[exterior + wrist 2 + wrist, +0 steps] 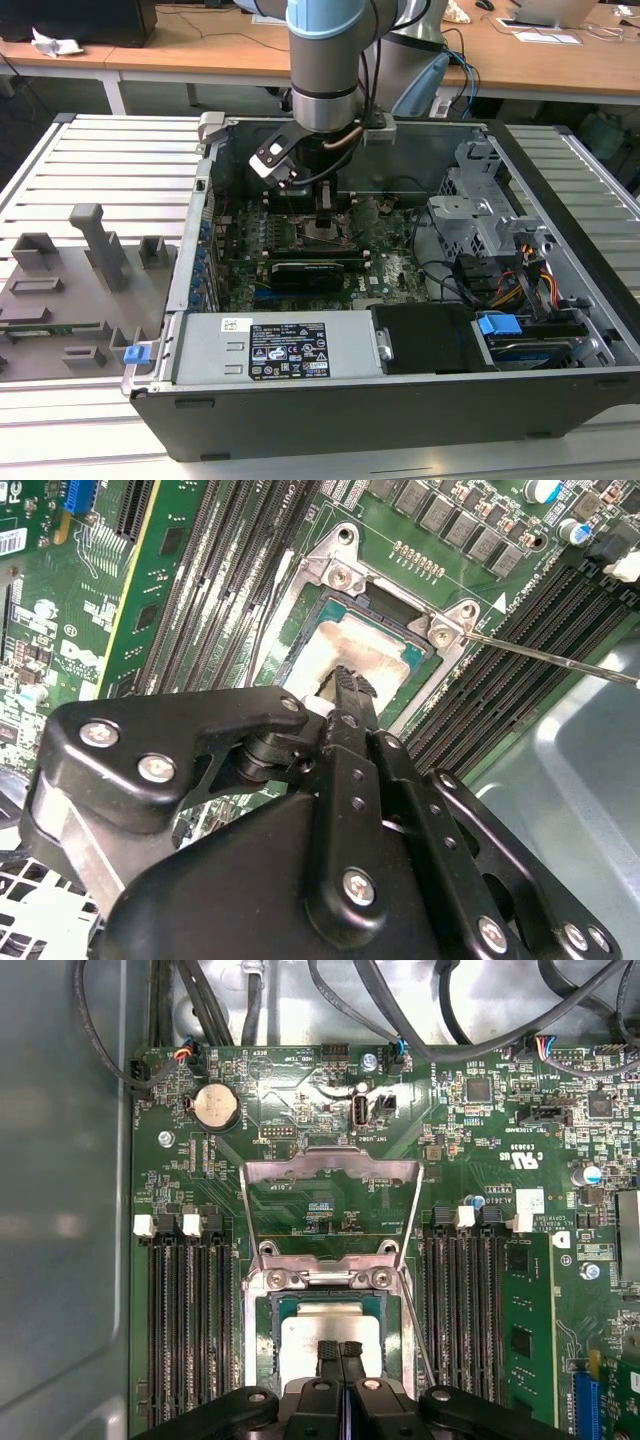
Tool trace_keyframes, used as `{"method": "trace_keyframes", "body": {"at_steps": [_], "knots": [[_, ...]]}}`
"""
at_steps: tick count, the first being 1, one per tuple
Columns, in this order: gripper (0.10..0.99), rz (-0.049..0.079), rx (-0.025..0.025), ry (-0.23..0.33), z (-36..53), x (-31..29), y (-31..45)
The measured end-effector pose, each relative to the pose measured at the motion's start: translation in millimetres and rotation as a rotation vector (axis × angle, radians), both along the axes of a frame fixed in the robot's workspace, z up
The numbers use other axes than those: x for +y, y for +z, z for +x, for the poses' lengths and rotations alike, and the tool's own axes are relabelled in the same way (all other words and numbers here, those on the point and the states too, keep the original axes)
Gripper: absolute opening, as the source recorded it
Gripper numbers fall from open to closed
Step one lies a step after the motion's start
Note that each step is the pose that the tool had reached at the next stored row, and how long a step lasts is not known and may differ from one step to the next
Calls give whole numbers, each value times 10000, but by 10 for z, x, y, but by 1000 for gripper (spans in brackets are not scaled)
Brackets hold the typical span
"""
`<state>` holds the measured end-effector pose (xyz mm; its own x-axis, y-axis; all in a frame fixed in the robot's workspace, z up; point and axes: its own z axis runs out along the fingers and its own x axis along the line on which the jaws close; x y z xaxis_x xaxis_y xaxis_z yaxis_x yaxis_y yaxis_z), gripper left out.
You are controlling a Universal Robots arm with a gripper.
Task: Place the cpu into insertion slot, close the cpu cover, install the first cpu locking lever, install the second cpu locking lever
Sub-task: 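Close the cpu cover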
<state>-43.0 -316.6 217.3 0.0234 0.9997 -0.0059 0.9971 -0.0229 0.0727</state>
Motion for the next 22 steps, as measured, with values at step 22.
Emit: {"method": "trace_keyframes", "body": {"at_steps": [22], "knots": [[106, -2, 12, -3, 0, 0, 127]]}}
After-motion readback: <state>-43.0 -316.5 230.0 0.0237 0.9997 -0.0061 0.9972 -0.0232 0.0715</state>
